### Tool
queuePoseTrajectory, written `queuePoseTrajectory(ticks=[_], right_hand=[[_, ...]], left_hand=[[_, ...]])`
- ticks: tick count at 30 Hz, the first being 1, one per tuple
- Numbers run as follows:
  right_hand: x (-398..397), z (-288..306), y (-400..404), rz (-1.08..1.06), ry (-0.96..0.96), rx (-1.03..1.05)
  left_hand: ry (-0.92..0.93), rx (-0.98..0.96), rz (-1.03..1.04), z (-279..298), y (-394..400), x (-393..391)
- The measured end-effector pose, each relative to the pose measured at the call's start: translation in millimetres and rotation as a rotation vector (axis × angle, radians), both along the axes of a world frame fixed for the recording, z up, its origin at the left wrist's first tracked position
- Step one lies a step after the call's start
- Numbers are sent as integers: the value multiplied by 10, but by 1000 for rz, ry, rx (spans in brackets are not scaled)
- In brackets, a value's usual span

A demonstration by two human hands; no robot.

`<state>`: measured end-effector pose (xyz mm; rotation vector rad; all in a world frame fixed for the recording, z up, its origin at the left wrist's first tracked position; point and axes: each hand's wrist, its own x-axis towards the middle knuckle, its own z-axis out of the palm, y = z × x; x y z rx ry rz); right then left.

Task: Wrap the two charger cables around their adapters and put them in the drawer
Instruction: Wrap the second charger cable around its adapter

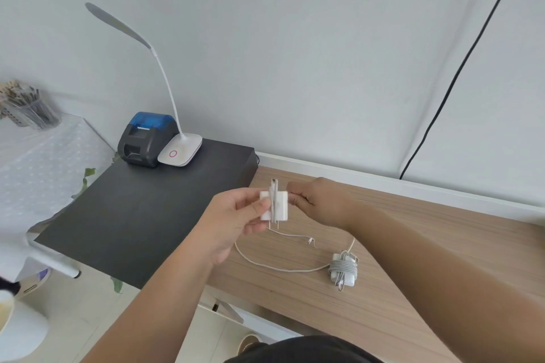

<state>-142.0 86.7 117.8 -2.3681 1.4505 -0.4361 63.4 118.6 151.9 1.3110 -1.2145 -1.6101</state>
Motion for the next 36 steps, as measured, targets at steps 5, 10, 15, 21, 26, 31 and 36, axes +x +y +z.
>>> queuePoseTrajectory(ticks=[5,10,15,21,26,31,36], right_hand=[[146,215,-96,52,208,113],[375,163,17,50,152,158],[446,-124,172,-14,35,160],[552,-251,295,-81,-246,193],[582,-329,384,-95,-390,206],[586,-372,453,-100,-439,253],[591,-340,418,-100,-421,224]], left_hand=[[-657,-189,-173,-146,-21,103],[-856,-266,-50,-302,-6,126],[-610,-155,179,-349,-96,262],[-251,-45,313,-332,-87,181],[38,101,421,-254,-114,104],[222,180,468,-174,-140,64],[320,202,438,-140,-101,43]])
